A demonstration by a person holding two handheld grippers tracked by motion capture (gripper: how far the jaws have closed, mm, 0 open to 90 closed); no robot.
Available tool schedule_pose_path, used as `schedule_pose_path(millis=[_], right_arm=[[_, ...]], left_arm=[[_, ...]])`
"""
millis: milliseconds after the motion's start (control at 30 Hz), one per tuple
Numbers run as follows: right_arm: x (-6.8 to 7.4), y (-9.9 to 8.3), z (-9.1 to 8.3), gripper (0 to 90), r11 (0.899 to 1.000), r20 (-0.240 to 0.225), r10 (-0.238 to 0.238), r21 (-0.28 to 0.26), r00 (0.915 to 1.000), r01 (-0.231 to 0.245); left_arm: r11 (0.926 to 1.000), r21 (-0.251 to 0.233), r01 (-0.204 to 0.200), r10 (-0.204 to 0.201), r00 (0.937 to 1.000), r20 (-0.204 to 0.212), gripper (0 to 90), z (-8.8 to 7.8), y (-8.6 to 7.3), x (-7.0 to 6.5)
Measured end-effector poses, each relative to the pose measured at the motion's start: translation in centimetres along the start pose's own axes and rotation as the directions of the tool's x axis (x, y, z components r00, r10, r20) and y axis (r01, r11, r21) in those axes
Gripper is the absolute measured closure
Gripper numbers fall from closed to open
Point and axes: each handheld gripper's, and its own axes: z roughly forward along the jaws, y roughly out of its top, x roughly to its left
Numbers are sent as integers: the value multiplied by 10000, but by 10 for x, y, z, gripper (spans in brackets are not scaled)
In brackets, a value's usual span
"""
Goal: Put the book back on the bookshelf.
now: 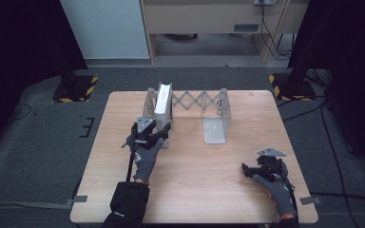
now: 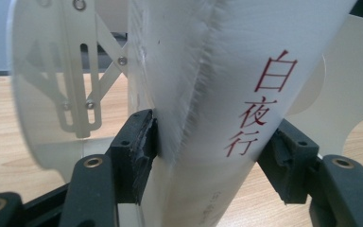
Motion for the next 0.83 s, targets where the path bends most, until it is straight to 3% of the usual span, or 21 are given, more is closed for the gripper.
schedule_pose_path(millis=[133, 433, 533, 633, 667, 700, 833], right_arm=[[0, 0, 0, 26, 10000, 2, 0, 1, 10000, 0], [0, 0, 0, 26, 10000, -5, 3, 1, 10000, -3], [0, 0, 0, 26, 10000, -7, 5, 2, 10000, -5], [0, 0, 0, 32, 10000, 27, -23, -29, 10000, 23], [0, 0, 0, 57, 10000, 68, -21, -84, 10000, 22], [0, 0, 0, 57, 10000, 68, -21, -84, 10000, 22], [0, 2, -7, 85, 9990, 389, -67, -435, 9992, 84]], left_arm=[[9995, 66, -303, 303, 9995, -17, 379, 10, 4, -4], [9992, 80, -383, 383, 9992, 85, 365, 13, 6, -2], [9999, 4, -167, 167, 9994, 299, 363, 4, 6, -2], [9985, -81, -542, 544, 9981, 292, 356, -15, 9, -3], [9975, -139, -699, 704, 9968, 382, 349, -29, 9, -2], [9975, -139, -699, 704, 9968, 382, 341, -29, 9, -2], [9955, 264, -905, 888, 9943, 595, 330, -51, 1, 2]])
